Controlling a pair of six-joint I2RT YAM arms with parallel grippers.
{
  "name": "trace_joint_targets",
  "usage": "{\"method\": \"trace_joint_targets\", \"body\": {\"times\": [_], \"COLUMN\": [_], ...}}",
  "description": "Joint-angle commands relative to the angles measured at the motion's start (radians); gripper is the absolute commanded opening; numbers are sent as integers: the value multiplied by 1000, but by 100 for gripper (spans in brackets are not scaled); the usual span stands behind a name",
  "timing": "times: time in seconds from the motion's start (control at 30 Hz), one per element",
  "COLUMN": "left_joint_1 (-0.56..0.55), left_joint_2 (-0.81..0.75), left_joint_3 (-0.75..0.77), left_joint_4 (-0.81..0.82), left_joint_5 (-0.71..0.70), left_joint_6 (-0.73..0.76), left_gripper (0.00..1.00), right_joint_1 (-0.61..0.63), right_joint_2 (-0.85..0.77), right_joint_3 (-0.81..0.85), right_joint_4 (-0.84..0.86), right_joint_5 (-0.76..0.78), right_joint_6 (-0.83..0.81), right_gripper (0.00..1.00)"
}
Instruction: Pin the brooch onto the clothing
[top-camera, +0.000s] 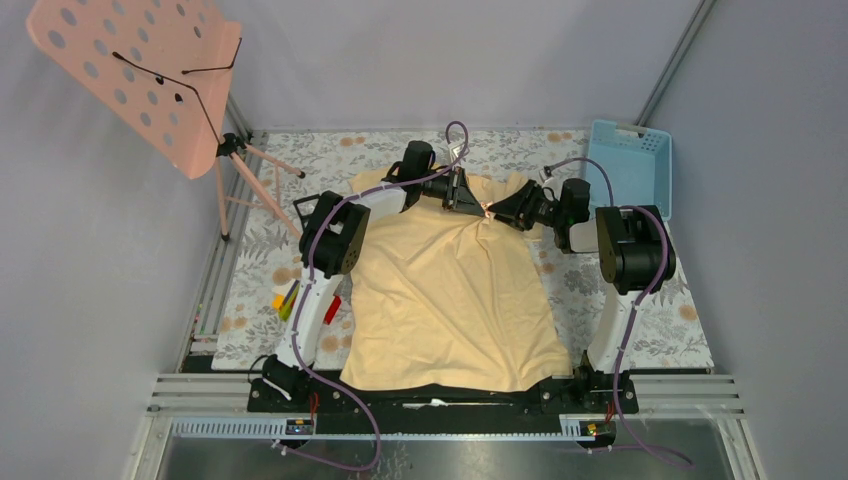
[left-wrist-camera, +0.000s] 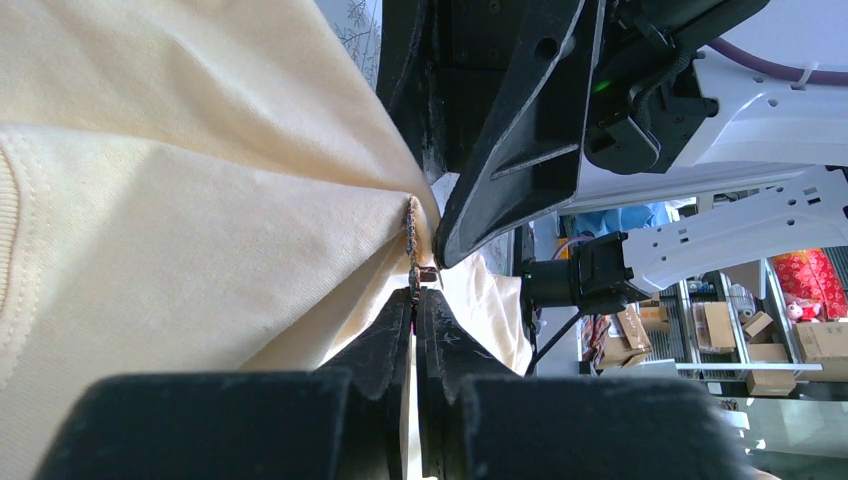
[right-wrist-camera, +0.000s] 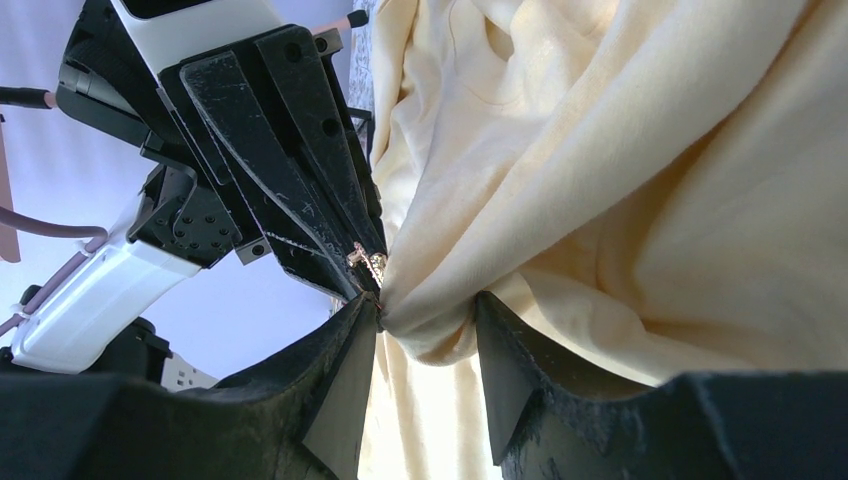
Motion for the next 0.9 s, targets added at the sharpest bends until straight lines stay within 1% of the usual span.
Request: {"method": "trace_joint_targets", "body": {"times": [0.0, 0.37, 0.87], "left_joint_1": [-12, -12, -14], "left_joint_2": [-27, -25, -22], "left_joint_3": [24, 24, 29], "left_joint_4": [72, 72, 72], "left_joint_5": [52, 55, 66], "left_joint_6": [16, 16, 14], "left_gripper": [0, 0, 0], "right_joint_1": [33, 42, 50], "right_joint_2": [21, 19, -2], "right_joint_3": [28, 37, 32], "right_joint_4": [-16, -45, -67], "right_joint_5": [-7, 2, 57], "right_joint_6": [-39, -61, -107], "right_gripper": [48, 47, 47]}}
